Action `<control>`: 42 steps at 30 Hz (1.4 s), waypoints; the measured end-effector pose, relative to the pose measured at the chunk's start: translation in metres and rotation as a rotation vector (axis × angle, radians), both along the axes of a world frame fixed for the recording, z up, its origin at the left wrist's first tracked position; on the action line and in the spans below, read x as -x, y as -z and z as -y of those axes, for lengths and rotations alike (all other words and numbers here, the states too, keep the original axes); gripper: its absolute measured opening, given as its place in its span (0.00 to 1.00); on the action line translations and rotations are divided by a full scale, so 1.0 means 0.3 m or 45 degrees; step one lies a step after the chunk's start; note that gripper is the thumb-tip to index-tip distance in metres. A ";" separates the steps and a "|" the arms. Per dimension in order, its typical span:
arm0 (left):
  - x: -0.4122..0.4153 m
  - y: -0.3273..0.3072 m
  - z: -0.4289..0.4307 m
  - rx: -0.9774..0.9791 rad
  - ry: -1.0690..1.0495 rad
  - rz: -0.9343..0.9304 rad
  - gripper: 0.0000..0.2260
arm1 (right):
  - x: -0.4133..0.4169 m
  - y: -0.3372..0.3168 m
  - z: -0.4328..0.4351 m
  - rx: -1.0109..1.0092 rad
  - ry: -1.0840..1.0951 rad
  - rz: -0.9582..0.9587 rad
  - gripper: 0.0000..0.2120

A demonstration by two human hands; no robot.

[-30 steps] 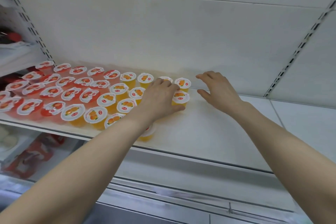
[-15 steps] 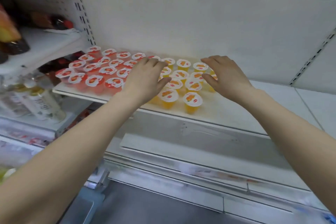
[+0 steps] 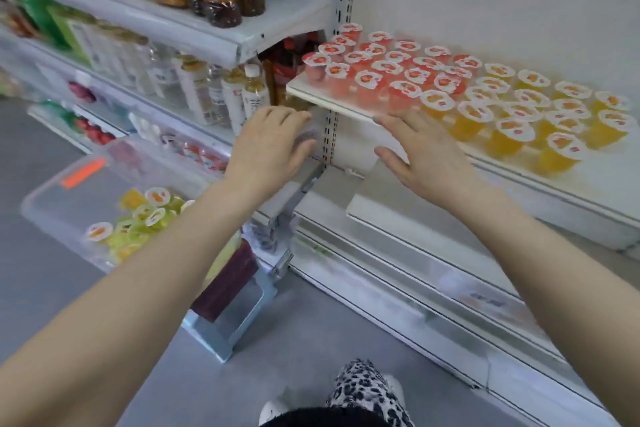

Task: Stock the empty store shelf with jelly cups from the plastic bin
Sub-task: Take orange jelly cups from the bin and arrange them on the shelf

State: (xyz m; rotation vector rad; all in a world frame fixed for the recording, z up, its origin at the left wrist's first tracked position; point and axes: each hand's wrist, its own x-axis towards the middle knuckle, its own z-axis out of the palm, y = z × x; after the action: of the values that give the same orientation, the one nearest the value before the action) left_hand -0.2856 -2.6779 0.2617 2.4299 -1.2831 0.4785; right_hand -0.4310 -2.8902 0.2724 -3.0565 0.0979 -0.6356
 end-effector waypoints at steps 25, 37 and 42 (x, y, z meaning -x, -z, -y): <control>-0.425 0.583 -0.849 -0.165 -1.041 -0.636 0.17 | -1.156 0.617 -0.854 -0.152 -0.815 -0.764 0.26; -0.550 0.689 -0.882 -0.321 -1.073 -0.617 0.18 | -1.531 0.927 -1.093 -0.190 -0.501 -1.147 0.23; -0.558 0.687 -0.876 -0.446 -1.068 -0.633 0.20 | -1.499 0.918 -1.074 -0.153 -0.591 -1.054 0.13</control>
State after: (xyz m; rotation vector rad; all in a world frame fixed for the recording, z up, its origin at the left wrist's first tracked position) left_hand -0.1183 -2.4151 0.0557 3.0365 -0.1101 -0.1906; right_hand 0.0188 -2.5680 -0.0030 -2.8306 -0.5191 0.6300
